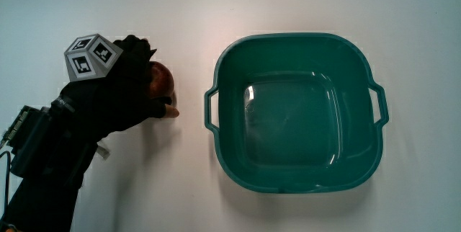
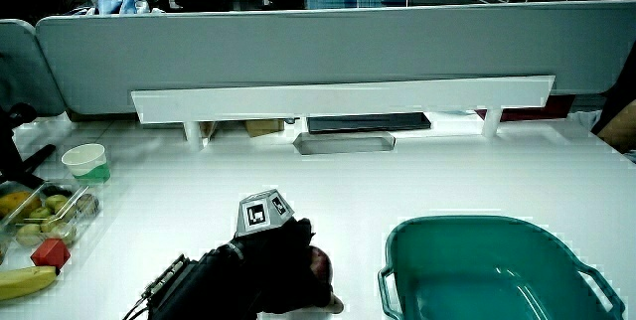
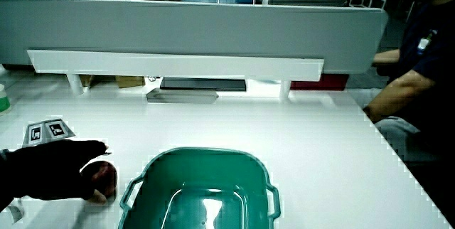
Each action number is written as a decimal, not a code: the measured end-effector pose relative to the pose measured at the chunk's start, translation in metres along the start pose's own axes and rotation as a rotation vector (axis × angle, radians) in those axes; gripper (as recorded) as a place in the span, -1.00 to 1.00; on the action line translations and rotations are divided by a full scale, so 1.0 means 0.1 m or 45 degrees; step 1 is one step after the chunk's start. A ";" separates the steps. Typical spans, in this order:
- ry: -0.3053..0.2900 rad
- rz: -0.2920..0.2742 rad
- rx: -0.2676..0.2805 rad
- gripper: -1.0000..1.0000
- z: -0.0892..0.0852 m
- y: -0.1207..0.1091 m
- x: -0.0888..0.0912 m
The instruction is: Pick apple from desk
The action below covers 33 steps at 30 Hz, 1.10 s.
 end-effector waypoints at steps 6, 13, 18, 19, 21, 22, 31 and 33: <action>-0.007 -0.013 0.053 0.12 0.00 -0.01 0.00; -0.008 -0.018 0.081 0.38 -0.01 -0.01 0.01; 0.004 -0.021 0.116 0.58 -0.01 -0.02 0.03; 0.002 -0.030 0.117 0.62 -0.01 -0.03 0.04; -0.004 -0.048 0.140 0.69 -0.02 -0.02 0.01; -0.007 -0.056 0.149 0.73 -0.02 -0.03 0.02; -0.010 -0.105 0.212 1.00 -0.04 -0.06 0.00; -0.023 -0.113 0.230 1.00 -0.03 -0.08 0.00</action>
